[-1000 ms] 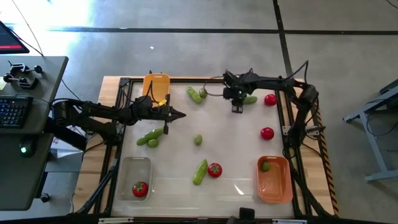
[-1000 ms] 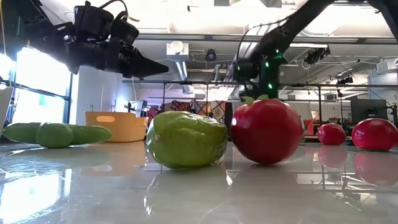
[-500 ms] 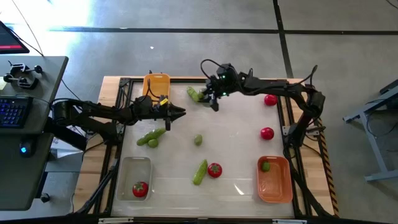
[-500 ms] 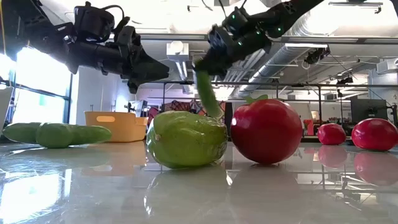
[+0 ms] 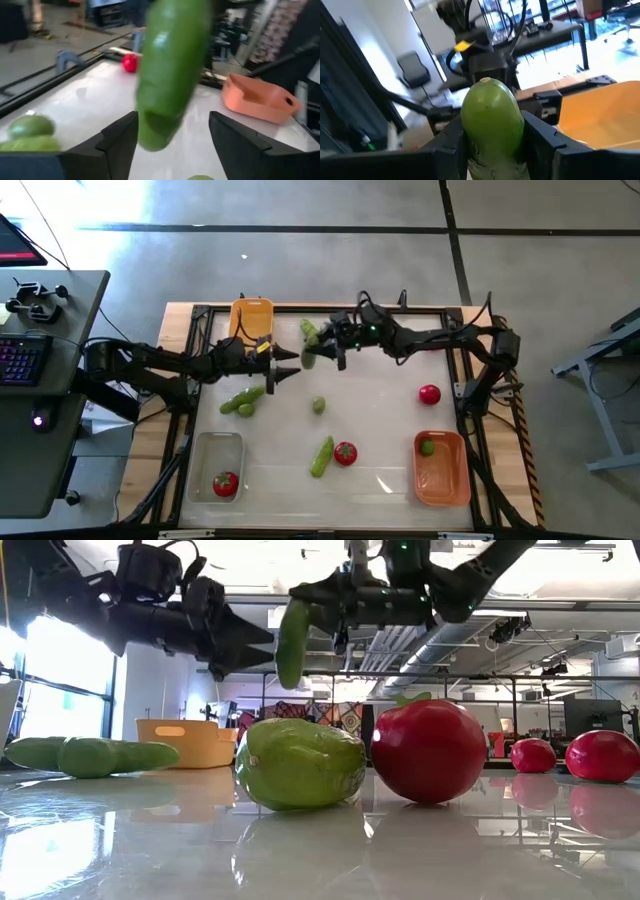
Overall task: Sort produce into baskets
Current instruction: Put the green cucumber into the yellow bin
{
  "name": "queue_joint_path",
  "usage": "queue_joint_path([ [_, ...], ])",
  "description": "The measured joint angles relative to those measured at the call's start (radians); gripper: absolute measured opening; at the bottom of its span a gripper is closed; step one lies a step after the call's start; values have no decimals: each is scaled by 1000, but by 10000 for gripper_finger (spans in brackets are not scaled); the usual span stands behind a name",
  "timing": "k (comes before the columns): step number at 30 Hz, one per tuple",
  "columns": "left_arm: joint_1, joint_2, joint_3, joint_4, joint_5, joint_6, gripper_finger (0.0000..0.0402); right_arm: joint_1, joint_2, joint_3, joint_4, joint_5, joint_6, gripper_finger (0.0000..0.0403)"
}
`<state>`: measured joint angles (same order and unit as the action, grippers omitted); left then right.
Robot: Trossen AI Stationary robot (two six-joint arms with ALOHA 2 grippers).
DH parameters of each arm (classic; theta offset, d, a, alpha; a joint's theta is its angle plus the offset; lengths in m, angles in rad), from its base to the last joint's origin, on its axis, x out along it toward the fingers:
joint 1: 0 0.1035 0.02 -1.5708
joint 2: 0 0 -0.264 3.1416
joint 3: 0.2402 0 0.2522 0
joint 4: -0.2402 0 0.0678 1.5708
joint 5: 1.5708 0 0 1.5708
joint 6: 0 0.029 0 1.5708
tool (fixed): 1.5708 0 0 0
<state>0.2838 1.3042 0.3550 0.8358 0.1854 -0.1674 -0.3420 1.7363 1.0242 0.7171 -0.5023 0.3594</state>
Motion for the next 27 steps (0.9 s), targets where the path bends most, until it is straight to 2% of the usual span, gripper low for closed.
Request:
queue_joint_path([
  [3,-33,1,24,-8,6,38,246,0,0,-46,97,-4,73,120],
  [5,-52,1,45,-30,-25,80,248,3,0,-65,145,-3,120,120],
  [11,-94,1,105,-109,-124,177,248,26,-1,-76,169,29,166,120],
  [16,-112,1,140,-155,-152,178,249,33,-2,-76,174,35,168,120],
  [27,-114,1,153,-148,-157,119,249,34,-3,-74,189,50,182,120],
])
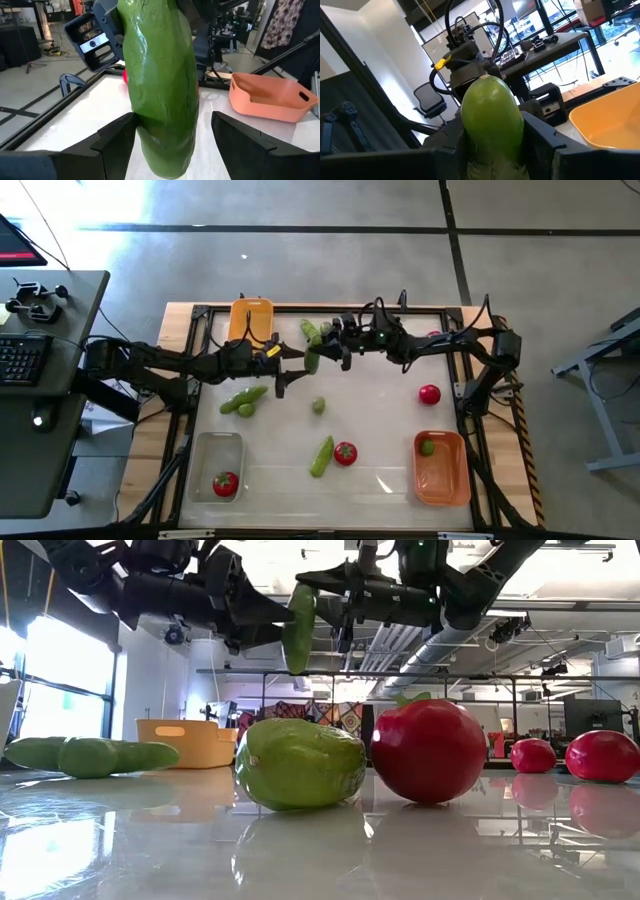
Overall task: Sort produce into baskets
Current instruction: Put the green cucumber into the yellow bin
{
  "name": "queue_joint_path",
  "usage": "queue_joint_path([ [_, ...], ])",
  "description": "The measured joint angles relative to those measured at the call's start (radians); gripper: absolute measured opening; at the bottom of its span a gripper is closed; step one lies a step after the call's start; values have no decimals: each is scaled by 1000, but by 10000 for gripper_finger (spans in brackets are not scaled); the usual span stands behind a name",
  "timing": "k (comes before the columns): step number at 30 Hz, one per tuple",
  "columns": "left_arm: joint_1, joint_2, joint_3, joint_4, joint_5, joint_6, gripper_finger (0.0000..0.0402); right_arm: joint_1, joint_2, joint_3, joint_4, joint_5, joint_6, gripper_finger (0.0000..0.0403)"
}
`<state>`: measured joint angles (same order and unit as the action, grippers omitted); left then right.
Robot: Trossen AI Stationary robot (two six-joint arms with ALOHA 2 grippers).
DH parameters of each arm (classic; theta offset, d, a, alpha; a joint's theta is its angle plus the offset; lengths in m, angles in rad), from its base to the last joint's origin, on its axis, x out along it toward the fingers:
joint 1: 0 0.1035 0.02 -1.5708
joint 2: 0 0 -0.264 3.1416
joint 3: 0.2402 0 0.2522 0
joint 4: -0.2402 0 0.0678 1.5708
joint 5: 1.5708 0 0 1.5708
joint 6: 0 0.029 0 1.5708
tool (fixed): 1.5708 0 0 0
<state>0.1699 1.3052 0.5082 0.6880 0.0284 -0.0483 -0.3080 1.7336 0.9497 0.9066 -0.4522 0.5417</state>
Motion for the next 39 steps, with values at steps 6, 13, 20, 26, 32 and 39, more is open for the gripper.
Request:
queue_joint_path([
  [6,4,-1,12,14,-39,37,252,3,5,3,13,-9,6,120],
  [13,5,-1,10,22,8,46,267,3,6,3,21,-19,12,120],
  [20,6,-1,11,9,23,14,258,2,5,3,53,-19,26,120],
  [26,6,-1,78,-80,39,7,230,3,4,3,56,-21,27,136],
  [32,17,-1,105,-139,41,10,179,2,1,2,30,-13,-2,155],
  [39,70,-5,105,-200,37,-48,153,-42,0,2,-62,26,-48,199],
])
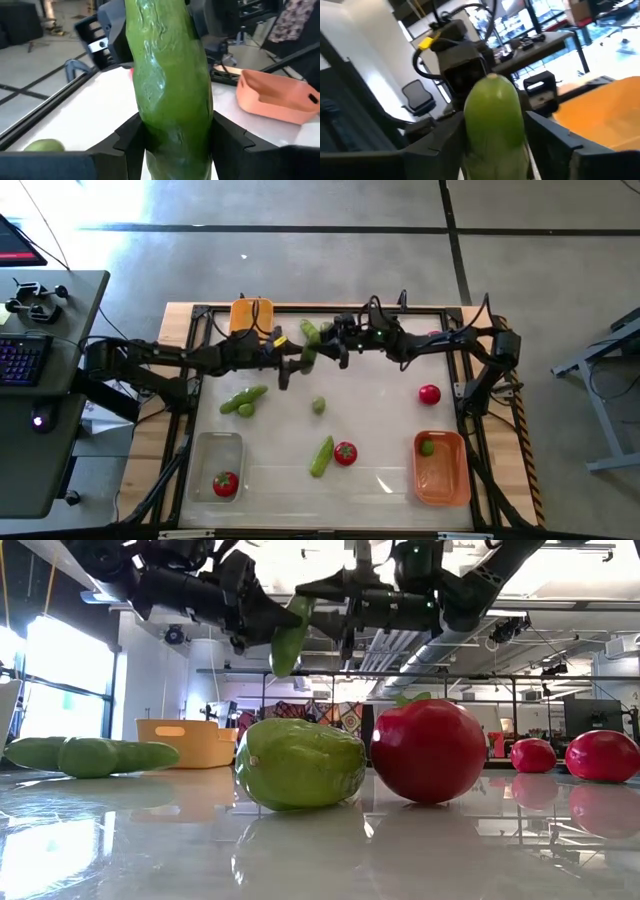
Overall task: Sort produce into baskets
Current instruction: Put the green cucumber into the yellow bin
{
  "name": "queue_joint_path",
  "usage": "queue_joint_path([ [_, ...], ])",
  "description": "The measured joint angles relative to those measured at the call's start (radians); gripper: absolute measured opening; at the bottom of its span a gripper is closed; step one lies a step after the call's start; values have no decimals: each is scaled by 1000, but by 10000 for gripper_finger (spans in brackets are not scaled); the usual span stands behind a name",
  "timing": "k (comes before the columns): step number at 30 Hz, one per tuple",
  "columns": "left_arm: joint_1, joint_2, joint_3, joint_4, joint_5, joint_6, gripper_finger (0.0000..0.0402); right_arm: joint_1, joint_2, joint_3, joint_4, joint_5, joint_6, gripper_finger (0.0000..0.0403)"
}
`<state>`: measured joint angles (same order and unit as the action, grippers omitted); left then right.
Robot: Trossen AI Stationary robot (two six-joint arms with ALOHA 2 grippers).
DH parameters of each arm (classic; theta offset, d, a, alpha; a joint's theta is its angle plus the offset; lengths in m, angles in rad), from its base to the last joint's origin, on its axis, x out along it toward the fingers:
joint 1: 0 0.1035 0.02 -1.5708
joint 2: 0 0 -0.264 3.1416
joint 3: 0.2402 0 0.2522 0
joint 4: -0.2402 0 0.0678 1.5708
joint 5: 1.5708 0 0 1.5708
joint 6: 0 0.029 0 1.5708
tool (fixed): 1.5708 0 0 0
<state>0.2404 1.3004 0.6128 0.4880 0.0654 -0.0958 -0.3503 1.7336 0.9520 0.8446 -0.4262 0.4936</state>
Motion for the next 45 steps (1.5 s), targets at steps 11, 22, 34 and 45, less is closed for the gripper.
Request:
queue_joint_path([
  [11,109,-72,144,-384,-20,11,153,-111,-1,-2,-91,-74,-31,251],
  [22,311,-81,350,-947,-180,-106,154,-184,-92,-2,-543,3,-213,252],
  [34,587,-7,351,-1112,-44,-173,155,-135,-183,-2,-687,86,-342,252],
  [45,684,137,359,-1023,49,-202,154,-126,-183,-2,-699,87,-363,252],
])
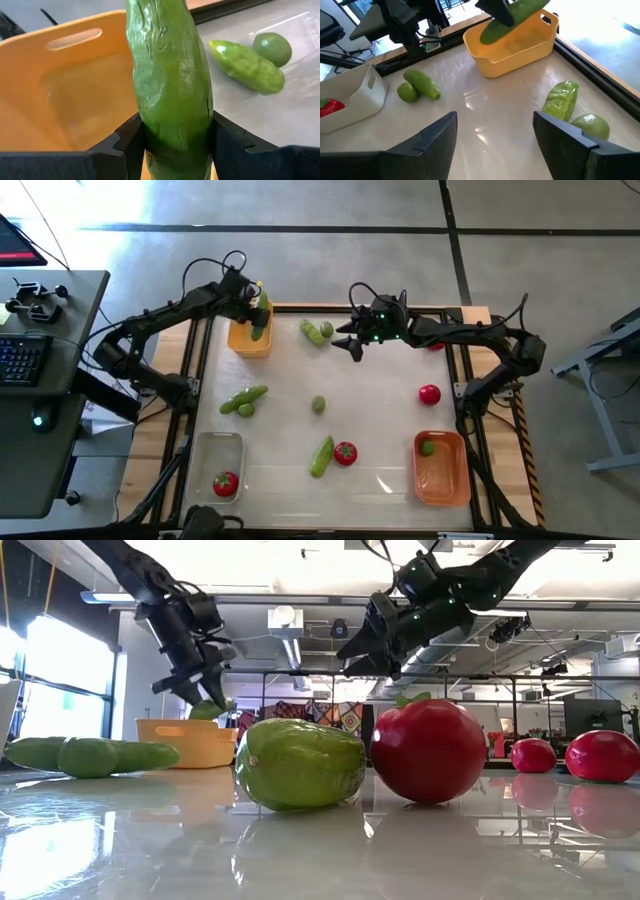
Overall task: Sort produce into baskets
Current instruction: Put the green cucumber into the yellow bin
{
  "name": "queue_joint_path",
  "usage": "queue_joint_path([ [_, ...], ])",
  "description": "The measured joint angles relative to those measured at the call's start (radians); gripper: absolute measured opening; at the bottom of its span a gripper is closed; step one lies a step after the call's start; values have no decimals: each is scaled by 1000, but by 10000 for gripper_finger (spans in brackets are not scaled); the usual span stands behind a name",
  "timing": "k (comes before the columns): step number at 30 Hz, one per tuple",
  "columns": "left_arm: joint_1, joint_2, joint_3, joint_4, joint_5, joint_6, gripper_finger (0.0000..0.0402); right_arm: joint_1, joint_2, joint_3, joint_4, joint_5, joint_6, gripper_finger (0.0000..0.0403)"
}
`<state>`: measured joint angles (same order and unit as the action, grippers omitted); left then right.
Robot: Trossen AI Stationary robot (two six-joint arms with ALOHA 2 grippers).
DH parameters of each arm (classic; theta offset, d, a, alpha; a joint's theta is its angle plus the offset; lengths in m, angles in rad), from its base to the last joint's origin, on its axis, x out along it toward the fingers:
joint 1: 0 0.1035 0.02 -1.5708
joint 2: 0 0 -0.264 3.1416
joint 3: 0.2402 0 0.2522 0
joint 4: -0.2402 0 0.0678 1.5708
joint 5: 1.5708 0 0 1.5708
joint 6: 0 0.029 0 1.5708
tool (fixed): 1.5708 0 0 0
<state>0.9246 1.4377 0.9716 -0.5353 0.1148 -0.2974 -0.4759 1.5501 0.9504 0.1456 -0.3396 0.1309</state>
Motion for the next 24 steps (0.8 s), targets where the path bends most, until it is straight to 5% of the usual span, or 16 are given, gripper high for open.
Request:
queue_joint_path([
  [24,46,173,2,17,61,-23,167,0,0,0,-14,1,-9,252],
])
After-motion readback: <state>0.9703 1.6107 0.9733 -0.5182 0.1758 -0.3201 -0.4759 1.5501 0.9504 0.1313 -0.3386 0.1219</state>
